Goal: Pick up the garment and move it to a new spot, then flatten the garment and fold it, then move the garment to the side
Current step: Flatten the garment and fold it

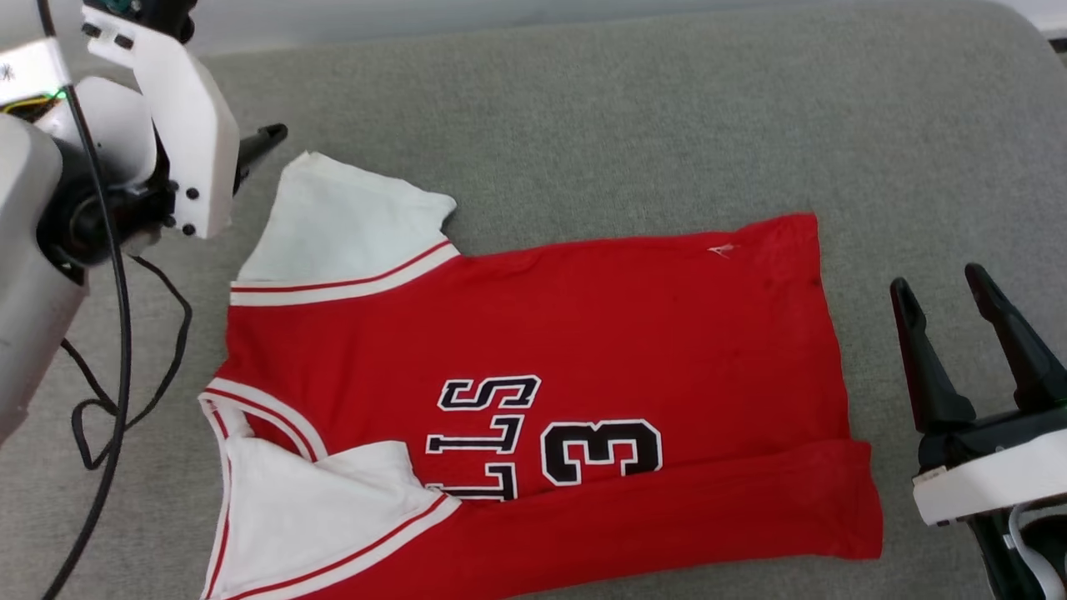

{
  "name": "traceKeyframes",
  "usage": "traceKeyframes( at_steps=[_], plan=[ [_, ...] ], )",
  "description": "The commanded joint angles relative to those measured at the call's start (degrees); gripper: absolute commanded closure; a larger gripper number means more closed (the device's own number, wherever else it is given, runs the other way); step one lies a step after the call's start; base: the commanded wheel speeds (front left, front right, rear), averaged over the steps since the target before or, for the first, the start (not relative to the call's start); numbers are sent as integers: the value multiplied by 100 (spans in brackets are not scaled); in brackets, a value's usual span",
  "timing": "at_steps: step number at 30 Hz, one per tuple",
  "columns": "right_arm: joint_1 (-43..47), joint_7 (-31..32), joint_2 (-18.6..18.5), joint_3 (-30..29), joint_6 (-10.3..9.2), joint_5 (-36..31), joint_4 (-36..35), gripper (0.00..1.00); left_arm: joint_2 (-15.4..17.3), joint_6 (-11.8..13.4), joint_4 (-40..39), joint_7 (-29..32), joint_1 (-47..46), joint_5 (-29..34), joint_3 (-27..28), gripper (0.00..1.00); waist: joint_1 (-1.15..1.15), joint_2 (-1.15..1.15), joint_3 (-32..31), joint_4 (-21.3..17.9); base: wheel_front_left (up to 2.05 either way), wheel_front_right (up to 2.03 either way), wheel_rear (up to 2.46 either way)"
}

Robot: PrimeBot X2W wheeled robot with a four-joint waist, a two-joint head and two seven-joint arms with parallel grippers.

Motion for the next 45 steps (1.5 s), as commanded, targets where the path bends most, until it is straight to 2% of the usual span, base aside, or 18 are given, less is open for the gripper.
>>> traceKeyframes(
  at_steps=[1,7,14,22,23,24,25,26,27,32,35,39,45],
  plan=[
    [-184,-67,30,52,-5,33,0,0,-30,-28,206,500,-261,-6,-135,0,-1,0,515,-283,0,0,0],
    [-376,-177,-17,96,-5,92,52,0,-125,-53,584,1191,-805,154,-361,0,-1,0,947,-427,0,0,0],
    [-648,-312,-79,167,-5,147,129,0,-206,-98,1075,1387,-1130,499,-647,0,-1,0,1364,-546,0,0,0],
    [-770,-364,-137,218,-5,181,201,0,-288,-215,1592,1621,-780,341,-864,0,-1,0,1395,-573,0,0,0],
    [-771,-362,-142,209,-5,190,210,0,-310,-221,1602,1567,-745,308,-849,20,-1,0,1370,-564,0,0,0],
    [-770,-353,-148,199,-5,199,220,0,-336,-240,1597,1492,-728,264,-828,82,-1,0,1345,-551,0,0,0],
    [-778,-342,-159,210,-5,208,225,0,-346,-245,1583,1365,-727,282,-808,100,-1,0,1316,-536,0,0,0],
    [-796,-331,-181,217,-5,212,227,0,-349,-253,1590,1232,-742,286,-772,100,-1,0,1282,-519,0,0,0],
    [-875,-303,-292,185,-6,241,234,0,-411,-264,1583,850,-764,187,-627,100,-1,0,1137,-443,0,0,0],
    [-1134,-118,-611,60,-5,315,206,0,-487,-319,1363,177,-801,292,-622,100,-1,0,867,-239,0,0,0],
    [-1349,226,-937,65,-5,412,279,0,-528,-344,1159,-131,-733,259,-641,100,-1,0,733,-102,0,0,0],
    [-1684,1073,-1516,365,-5,762,377,0,-512,-356,857,-383,-679,321,-765,100,-1,0,628,78,0,0,0],
    [-2387,2991,-2299,1113,-6,1592,777,0,-493,-364,453,-602,-628,326,-875,100,-1,0,623,250,0,0,0]
  ],
)
